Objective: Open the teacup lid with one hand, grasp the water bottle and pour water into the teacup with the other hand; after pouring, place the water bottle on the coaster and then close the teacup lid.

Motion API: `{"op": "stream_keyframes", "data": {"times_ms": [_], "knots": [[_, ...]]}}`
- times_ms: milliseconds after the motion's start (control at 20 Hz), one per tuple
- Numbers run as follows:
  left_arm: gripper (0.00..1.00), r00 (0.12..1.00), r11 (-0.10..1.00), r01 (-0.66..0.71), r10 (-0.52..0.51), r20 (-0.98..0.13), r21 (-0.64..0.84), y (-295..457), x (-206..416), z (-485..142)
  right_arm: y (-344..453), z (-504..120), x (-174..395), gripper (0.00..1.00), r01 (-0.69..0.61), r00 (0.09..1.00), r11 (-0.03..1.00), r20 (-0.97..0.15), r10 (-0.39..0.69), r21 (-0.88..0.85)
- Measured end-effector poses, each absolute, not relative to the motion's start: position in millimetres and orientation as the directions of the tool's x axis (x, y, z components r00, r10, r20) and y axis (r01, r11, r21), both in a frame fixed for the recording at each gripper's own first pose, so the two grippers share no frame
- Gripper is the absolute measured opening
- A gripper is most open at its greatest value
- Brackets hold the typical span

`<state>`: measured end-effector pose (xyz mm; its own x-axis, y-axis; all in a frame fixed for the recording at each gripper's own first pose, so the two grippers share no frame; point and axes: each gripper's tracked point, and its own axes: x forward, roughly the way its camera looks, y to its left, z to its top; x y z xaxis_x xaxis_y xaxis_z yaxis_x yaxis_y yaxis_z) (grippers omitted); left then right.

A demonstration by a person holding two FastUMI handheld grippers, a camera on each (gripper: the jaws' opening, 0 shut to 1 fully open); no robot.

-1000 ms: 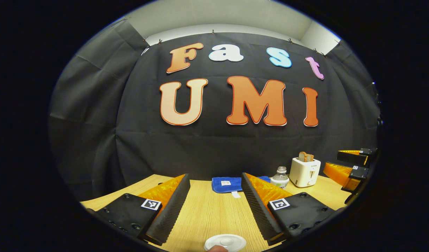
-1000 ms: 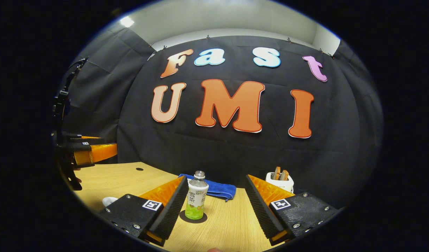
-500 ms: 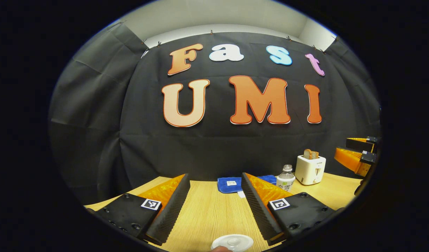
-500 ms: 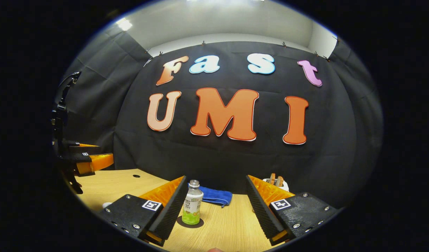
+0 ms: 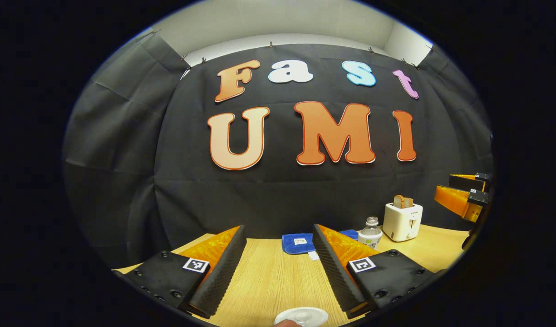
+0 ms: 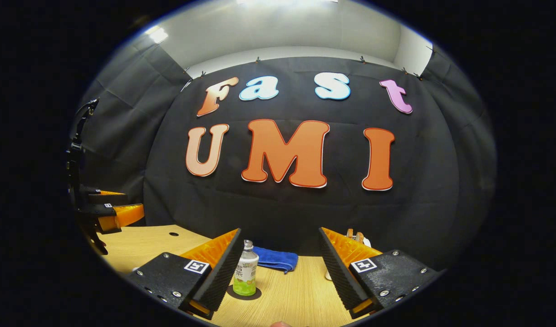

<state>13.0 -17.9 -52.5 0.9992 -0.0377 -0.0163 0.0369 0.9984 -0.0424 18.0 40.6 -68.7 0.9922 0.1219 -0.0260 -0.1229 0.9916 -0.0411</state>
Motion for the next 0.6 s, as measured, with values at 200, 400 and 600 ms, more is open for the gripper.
{"op": "stream_keyframes", "data": {"times_ms": [200,400,600], "knots": [[0.96,0.999,0.999,0.034,-0.035,-0.012,-0.042,-17.5,13.4,-52.6,41.2,-71.9,19.1,0.98,-0.125,0.992,0.992,-0.035,0.123,-0.037],[0.96,0.999,0.999,0.036,-0.036,-0.01,-0.038,-18.0,13.4,-53.2,41.2,-73.6,20.2,0.98,-0.12,0.992,0.992,-0.036,0.119,-0.038],[0.96,0.999,0.999,0.04,-0.04,-0.012,-0.033,-21.1,14.5,-55.7,41.7,-73.3,21.6,0.98,-0.119,0.992,0.992,-0.035,0.118,-0.038]]}}
